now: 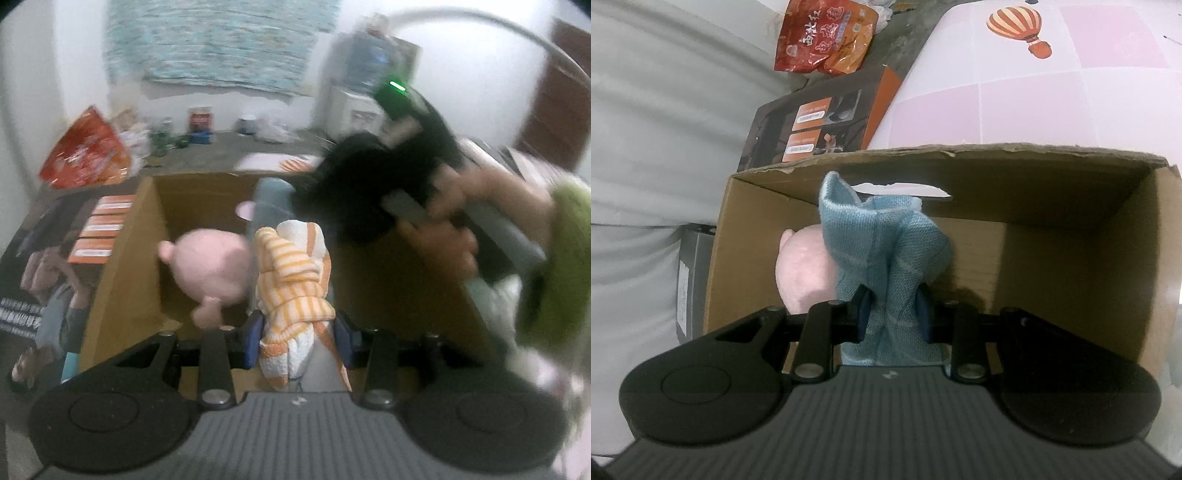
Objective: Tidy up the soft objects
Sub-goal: 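Carry the striped bundle and blue towel over the cardboard box with both grippers, then lower both items into the box and open both grippers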
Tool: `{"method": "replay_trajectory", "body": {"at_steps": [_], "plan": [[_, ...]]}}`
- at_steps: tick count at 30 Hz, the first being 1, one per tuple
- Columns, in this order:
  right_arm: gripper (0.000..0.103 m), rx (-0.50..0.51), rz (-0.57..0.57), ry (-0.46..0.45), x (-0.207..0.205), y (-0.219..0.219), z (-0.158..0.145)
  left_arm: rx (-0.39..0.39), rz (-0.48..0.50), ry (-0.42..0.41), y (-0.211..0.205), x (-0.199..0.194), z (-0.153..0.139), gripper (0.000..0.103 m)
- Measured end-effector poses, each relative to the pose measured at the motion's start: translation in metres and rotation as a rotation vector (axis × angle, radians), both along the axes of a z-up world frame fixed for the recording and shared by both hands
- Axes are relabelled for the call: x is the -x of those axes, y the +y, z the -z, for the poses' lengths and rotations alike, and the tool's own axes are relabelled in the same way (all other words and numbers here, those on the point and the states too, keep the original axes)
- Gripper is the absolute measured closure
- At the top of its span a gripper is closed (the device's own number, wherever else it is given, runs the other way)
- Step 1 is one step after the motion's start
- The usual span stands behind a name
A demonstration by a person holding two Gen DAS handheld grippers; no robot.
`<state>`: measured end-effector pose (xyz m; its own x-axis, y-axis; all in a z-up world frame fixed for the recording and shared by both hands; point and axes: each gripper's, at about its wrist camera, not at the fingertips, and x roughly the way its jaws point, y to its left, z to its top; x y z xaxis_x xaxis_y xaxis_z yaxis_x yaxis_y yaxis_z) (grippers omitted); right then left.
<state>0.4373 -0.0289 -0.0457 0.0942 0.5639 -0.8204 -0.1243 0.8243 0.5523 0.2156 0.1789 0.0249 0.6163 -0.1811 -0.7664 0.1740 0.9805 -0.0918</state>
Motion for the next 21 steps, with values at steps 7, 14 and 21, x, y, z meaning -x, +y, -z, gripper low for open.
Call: {"method": "replay_trajectory", "body": {"at_steps": [7,14,21], "plan": [[0.077,0.001,-0.018,0.005,-0.001,0.001,-0.001,-0.023,0.120,0.052,-0.034,-0.016,0.018,0.062],[0.076,-0.006,-0.025,0.001,-0.003,-0.001,-0.003,-0.036,0.103,0.107,-0.052,-0.061,0.047,0.062],[0.064,-0.069,-0.031,-0.040,-0.006,-0.009,-0.015,-0.067,0.018,0.149,-0.051,-0.093,0.075,0.062]]}}
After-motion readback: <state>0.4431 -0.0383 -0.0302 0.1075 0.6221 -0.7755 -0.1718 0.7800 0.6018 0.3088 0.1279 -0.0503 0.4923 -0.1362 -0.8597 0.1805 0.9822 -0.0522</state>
